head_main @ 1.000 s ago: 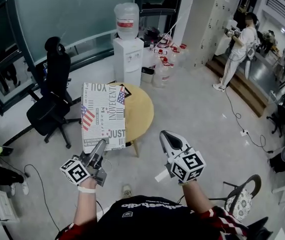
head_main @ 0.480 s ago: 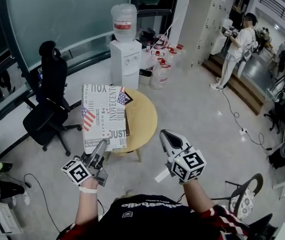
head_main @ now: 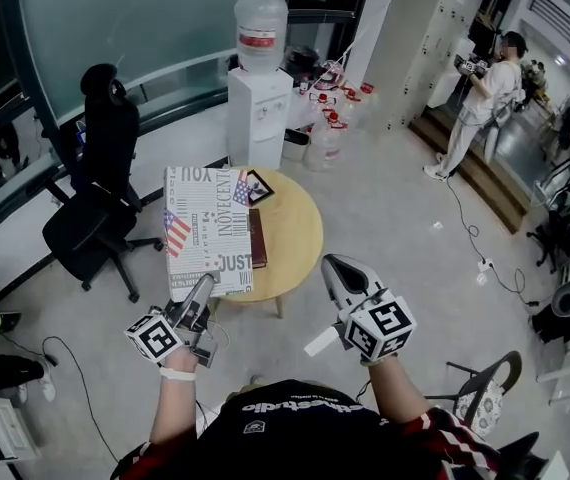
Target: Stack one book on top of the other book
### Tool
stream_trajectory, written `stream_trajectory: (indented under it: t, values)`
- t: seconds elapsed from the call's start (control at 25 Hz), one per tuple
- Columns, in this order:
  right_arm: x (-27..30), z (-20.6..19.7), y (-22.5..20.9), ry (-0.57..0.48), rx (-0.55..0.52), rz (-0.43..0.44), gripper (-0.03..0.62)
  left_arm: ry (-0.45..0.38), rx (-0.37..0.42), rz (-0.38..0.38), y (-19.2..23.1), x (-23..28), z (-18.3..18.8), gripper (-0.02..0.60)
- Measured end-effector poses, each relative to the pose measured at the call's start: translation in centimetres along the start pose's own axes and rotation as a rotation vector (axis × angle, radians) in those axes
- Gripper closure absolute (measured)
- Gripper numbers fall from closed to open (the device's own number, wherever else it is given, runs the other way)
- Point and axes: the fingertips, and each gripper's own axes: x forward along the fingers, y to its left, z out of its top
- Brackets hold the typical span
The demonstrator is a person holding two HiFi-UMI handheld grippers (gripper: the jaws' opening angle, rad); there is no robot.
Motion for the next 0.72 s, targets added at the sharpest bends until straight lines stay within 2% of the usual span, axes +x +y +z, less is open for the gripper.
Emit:
stream_trajectory:
  t: [0.56, 0.72]
  values:
    - [4.7, 0.7, -1.0, -0.049, 0.006, 0.080, 0.565, 0.006, -0.027, 0.041, 3.5, 2.0, -0.1, 0.411]
    - [6.1, 1.2, -2.6, -0.068, -0.012, 0.094, 0.565, 0.020, -0.029, 0.055, 5.1, 3.7, -0.8, 0.411]
